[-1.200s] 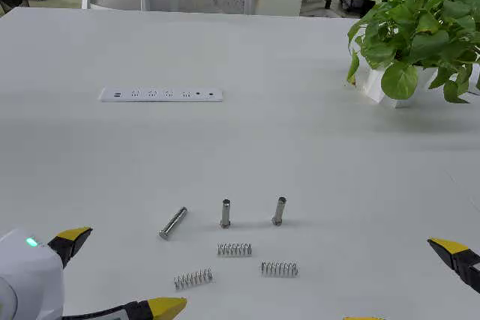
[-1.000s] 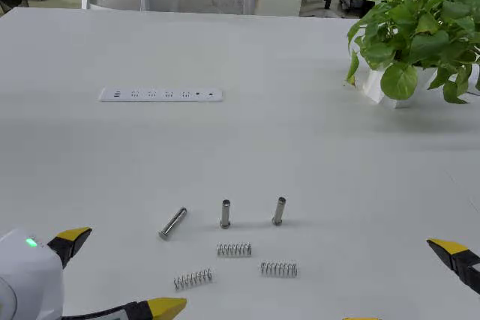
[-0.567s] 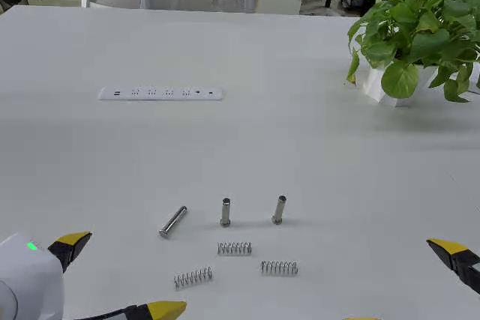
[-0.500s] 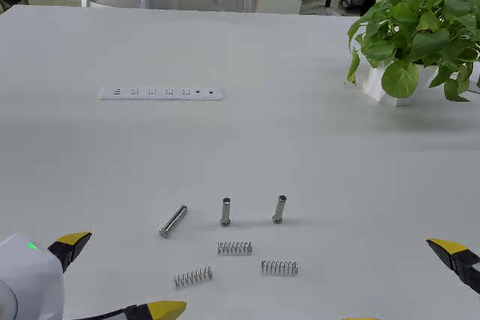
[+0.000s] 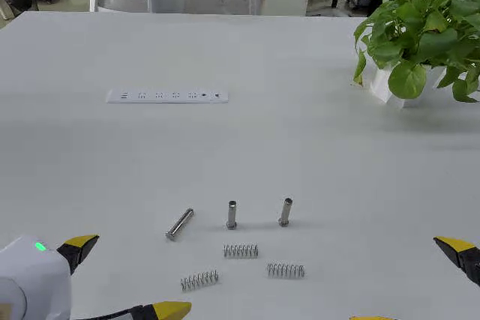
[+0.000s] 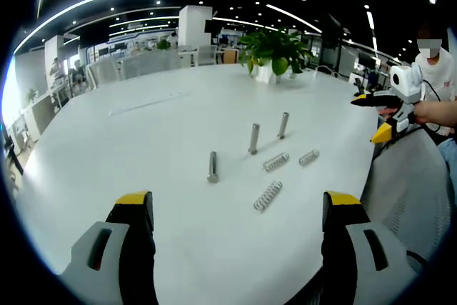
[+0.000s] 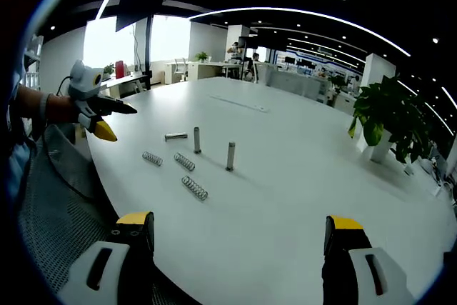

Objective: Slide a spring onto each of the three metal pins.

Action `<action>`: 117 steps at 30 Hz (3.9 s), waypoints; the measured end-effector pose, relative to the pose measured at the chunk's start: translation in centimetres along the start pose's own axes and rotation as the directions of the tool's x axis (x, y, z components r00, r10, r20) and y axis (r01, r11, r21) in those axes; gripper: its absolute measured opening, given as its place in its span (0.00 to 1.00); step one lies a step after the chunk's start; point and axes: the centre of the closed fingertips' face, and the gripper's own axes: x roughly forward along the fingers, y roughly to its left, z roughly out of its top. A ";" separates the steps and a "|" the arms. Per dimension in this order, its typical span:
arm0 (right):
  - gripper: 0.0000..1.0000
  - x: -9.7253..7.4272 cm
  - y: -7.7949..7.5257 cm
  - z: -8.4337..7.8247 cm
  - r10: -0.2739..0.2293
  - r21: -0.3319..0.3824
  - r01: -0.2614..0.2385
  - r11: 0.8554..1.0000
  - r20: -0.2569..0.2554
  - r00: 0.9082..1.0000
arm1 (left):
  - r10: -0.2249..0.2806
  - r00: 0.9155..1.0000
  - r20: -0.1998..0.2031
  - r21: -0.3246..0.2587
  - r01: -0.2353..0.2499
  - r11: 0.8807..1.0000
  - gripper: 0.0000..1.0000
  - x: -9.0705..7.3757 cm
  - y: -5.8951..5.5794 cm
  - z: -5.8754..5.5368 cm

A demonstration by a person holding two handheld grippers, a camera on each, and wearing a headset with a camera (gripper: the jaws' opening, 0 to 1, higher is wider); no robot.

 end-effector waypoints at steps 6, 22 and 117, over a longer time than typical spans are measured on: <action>0.99 0.4 0.2 -0.2 0.014 -0.017 -0.014 1.000 -0.011 1.000 | -0.005 1.000 -0.019 0.013 0.006 1.000 0.97 0.4 0.2 -0.2; 0.99 0.6 0.6 -1.1 0.016 0.009 -0.016 1.000 -0.020 1.000 | -0.024 0.998 -0.053 -0.008 0.024 1.000 0.91 1.4 1.8 0.3; 0.93 -0.6 0.5 -2.7 -0.031 0.044 0.033 0.998 -0.041 0.999 | 0.051 0.896 -0.440 0.169 0.027 0.985 0.05 13.4 3.2 -0.2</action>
